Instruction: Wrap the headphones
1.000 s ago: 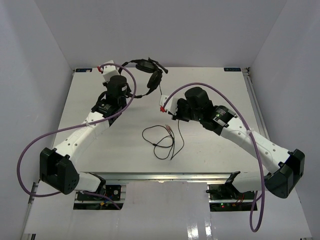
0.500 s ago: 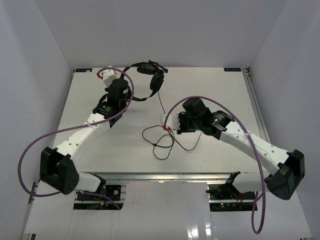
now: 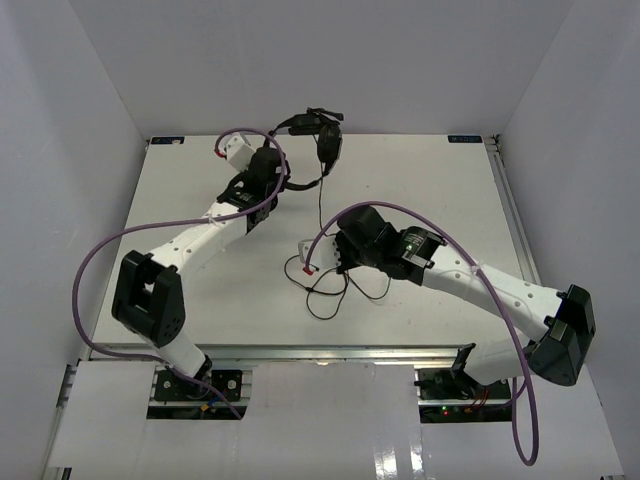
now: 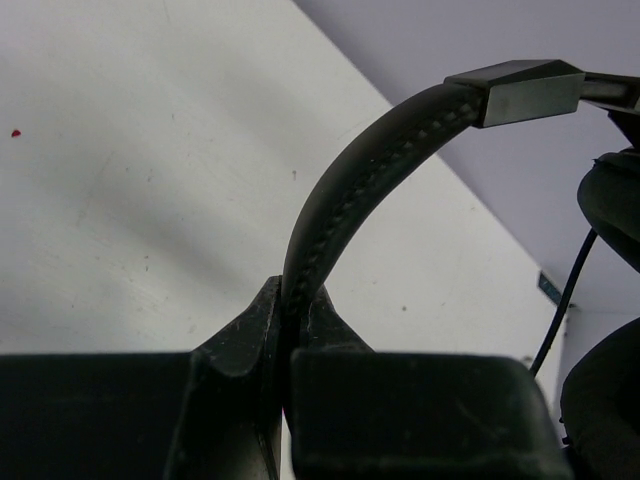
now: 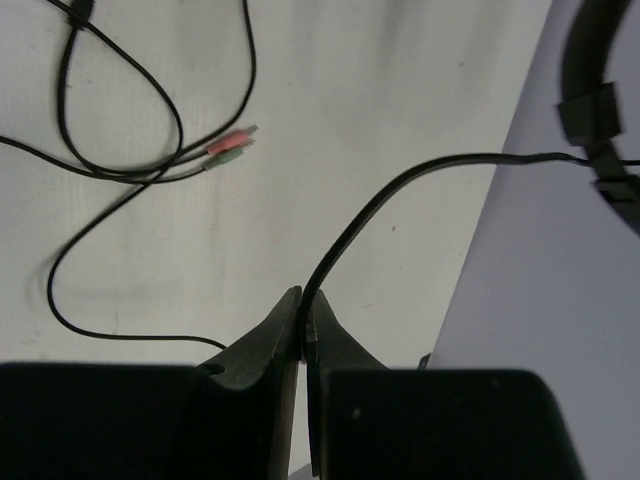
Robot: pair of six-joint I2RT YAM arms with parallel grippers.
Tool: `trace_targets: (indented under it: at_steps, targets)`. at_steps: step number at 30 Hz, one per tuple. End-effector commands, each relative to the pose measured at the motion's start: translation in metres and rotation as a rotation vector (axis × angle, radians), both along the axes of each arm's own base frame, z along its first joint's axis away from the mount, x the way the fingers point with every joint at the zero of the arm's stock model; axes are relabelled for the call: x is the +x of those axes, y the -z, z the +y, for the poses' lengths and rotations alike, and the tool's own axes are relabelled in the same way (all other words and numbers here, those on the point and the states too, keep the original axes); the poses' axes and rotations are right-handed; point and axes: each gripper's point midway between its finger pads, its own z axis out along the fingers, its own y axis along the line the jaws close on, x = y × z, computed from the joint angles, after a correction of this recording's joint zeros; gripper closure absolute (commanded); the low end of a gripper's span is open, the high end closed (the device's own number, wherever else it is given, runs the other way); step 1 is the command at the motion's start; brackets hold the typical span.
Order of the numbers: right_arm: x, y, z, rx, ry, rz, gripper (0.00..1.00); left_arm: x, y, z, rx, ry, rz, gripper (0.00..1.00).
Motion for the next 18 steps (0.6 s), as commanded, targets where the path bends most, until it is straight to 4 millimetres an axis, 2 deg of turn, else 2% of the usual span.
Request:
trace_targets:
  at_steps: [1,4,8,12,18]
  targets:
    - [0.031,-0.063,-0.014,0.013,0.077,-0.259,0.91,0.002,-0.018,-0.028,0.011,0.061,-0.045,1.0]
    - [0.04,-0.087,-0.022,0.048,0.113,-0.307,0.9,-0.006,0.01,-0.045,0.095,0.166,0.014,1.0]
    - [0.05,-0.103,-0.038,0.09,0.158,-0.331,0.9,-0.024,0.034,-0.053,0.159,0.267,0.06,1.0]
    - [0.055,-0.107,-0.059,0.105,0.201,-0.337,0.9,-0.042,0.041,-0.056,0.225,0.385,0.058,1.0]
    - [0.058,-0.113,-0.077,0.146,0.232,-0.314,0.9,-0.065,0.044,-0.058,0.31,0.534,0.047,1.0]
